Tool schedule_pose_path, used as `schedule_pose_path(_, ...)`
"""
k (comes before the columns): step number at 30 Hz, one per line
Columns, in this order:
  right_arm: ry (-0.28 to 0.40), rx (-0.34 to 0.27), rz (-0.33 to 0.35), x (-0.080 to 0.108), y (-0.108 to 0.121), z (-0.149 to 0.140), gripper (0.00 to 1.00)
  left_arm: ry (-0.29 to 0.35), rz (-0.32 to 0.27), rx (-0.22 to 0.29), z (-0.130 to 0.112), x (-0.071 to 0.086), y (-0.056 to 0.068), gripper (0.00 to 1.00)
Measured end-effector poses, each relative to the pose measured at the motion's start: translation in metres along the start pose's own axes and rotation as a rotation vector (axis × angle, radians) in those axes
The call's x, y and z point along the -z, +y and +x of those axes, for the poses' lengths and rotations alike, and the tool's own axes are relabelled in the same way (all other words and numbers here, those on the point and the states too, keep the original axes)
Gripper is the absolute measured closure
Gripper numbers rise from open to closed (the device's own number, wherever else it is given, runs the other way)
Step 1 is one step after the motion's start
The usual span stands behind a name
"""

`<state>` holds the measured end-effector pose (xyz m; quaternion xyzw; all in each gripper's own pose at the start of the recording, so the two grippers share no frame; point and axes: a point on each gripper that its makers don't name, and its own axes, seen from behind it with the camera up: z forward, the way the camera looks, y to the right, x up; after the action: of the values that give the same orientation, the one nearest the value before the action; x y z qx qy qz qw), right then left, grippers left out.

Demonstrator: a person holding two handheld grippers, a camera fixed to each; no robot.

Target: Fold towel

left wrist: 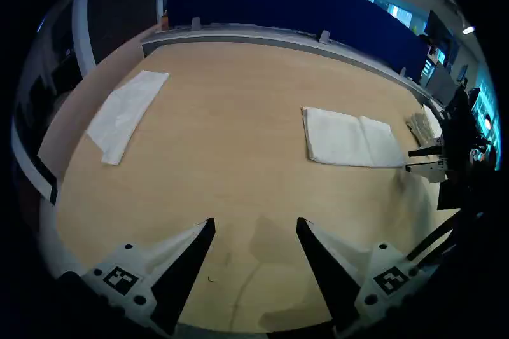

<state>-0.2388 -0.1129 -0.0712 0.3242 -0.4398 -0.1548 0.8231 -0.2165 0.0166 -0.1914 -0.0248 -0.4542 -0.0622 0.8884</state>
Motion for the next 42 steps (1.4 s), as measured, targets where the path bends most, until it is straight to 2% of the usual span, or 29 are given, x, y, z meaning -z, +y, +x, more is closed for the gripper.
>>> schedule_pose_path(3, -0.008, -0.008, 0.004, -0.005, 0.002, -0.005, 0.33, -0.002, 0.003, 0.012, -0.006, 0.004, 0.001, 0.05)
schedule_pose_path(11, -0.031, -0.018, 0.005, -0.011, 0.007, -0.017, 0.74, -0.005, -0.003, 0.019, -0.013, 0.008, 0.005, 0.05)
schedule_pose_path(17, -0.033, -0.015, -0.015, -0.011, 0.013, -0.019, 0.92, -0.008, -0.002, 0.018, -0.015, 0.008, 0.006, 0.05)
schedule_pose_path(24, -0.029, -0.04, -0.016, -0.011, 0.016, -0.015, 0.95, -0.009, -0.009, 0.013, -0.015, 0.007, 0.011, 0.05)
schedule_pose_path(30, 0.005, -0.037, -0.032, -0.002, 0.017, 0.002, 0.96, -0.002, -0.017, 0.014, -0.013, 0.008, 0.013, 0.05)
schedule_pose_path(36, 0.055, -0.028, -0.013, 0.014, 0.008, 0.033, 0.96, 0.013, -0.022, 0.034, -0.01, 0.011, 0.011, 0.05)
schedule_pose_path(42, 0.126, 0.006, -0.004, 0.022, -0.003, 0.08, 0.96, 0.036, -0.028, 0.046, -0.005, 0.016, 0.01, 0.05)
